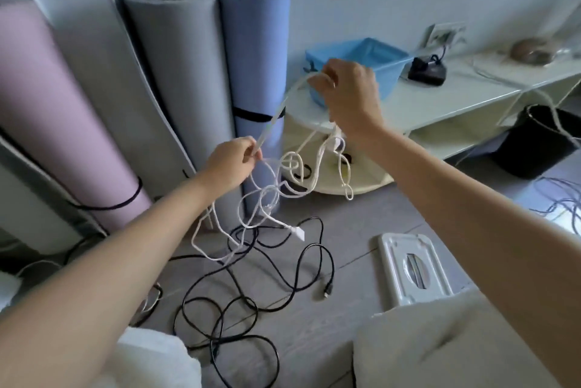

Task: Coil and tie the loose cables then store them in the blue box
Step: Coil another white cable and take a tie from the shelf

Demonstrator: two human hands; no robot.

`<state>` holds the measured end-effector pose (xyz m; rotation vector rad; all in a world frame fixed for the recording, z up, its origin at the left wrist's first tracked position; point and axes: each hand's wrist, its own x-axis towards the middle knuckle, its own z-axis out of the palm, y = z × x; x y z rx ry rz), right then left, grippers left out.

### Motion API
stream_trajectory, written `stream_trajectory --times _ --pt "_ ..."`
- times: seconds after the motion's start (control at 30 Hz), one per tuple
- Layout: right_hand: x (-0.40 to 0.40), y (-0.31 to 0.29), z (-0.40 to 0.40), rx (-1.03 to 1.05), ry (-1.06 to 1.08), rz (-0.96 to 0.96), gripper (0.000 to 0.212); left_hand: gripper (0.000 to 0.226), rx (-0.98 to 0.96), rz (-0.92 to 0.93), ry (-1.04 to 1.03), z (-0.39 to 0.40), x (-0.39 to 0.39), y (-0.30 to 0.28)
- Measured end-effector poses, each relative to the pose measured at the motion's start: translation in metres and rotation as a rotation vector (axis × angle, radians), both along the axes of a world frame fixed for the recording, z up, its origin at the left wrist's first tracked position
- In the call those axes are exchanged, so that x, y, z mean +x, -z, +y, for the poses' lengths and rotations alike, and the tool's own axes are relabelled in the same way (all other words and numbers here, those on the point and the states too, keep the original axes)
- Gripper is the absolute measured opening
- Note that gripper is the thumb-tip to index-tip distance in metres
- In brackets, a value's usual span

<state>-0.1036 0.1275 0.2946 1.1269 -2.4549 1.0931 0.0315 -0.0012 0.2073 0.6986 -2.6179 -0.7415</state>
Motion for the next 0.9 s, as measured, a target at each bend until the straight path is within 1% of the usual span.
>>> stream_trajectory --times 0.03,0.07,0.1,0.13,0.17,0.23,0.27,0.3,0.33,0.4,0.43,0.47,0.57,0.63,0.67,0.7,0.73,0.8,0.83,0.9 --pt "0.001 -0.004 0.003 0.024 0.024 -0.016 0.040 0.017 -0.043 -0.004 -0.026 -0.003 0.003 -0.004" --pt "0.002 -0.007 0.005 0.090 0.044 -0.042 0.047 0.017 -0.073 -0.030 -0.064 -0.009 0.009 -0.007" --pt "0.003 -0.005 0.008 0.200 0.057 -0.057 0.049 0.018 -0.083 -0.081 -0.096 -0.014 0.014 -0.005" --pt "0.003 -0.001 0.010 0.305 0.060 -0.067 0.046 0.018 -0.081 -0.159 -0.121 -0.019 0.021 -0.003" --pt "0.003 0.003 0.011 0.372 0.055 -0.075 0.042 0.019 -0.079 -0.281 -0.130 -0.022 0.028 0.002" --pt "0.005 0.014 0.012 0.389 0.016 -0.121 0.042 0.022 -0.108 -0.502 -0.103 -0.020 0.035 0.010" --pt "0.007 0.020 0.010 0.362 -0.028 -0.168 0.043 0.021 -0.123 -0.519 -0.072 -0.016 0.032 0.010" --pt "0.009 0.025 0.008 0.344 -0.089 -0.218 0.045 0.018 -0.098 -0.476 -0.042 -0.010 0.025 0.008" --pt "0.013 0.031 0.005 0.357 -0.169 -0.279 0.045 0.016 -0.006 -0.396 -0.011 -0.004 0.017 0.003" --pt "0.022 0.037 -0.001 0.444 -0.340 -0.396 0.034 0.026 0.209 -0.191 0.059 0.009 -0.001 -0.011" --pt "0.024 0.039 -0.005 0.471 -0.398 -0.420 0.028 0.028 0.298 -0.099 0.093 0.013 -0.007 -0.018" --pt "0.026 0.039 -0.006 0.469 -0.423 -0.409 0.025 0.028 0.354 -0.046 0.127 0.017 -0.010 -0.026" --pt "0.024 0.026 -0.006 0.330 -0.393 -0.323 0.027 0.032 0.472 0.028 0.192 0.017 -0.006 -0.040" --pt "0.020 0.016 -0.005 0.151 -0.349 -0.299 0.029 0.031 0.628 0.118 0.202 0.013 -0.004 -0.047" --pt "0.018 0.011 -0.004 0.051 -0.324 -0.287 0.029 0.030 0.668 0.151 0.208 0.013 -0.003 -0.050" --pt "0.016 0.007 -0.004 -0.047 -0.297 -0.268 0.030 0.027 0.649 0.152 0.223 0.014 -0.002 -0.051" --pt "0.016 0.003 -0.003 -0.143 -0.269 -0.250 0.029 0.024 0.590 0.122 0.244 0.014 -0.002 -0.050" --pt "0.016 -0.003 0.000 -0.329 -0.211 -0.236 0.029 0.016 0.424 -0.009 0.268 0.010 0.002 -0.040" --pt "0.016 -0.005 0.001 -0.411 -0.182 -0.234 0.030 0.013 0.360 -0.074 0.253 0.007 0.004 -0.033" --pt "0.016 -0.007 0.002 -0.512 -0.117 -0.212 0.031 0.014 0.316 -0.127 0.167 -0.001 0.006 -0.023"
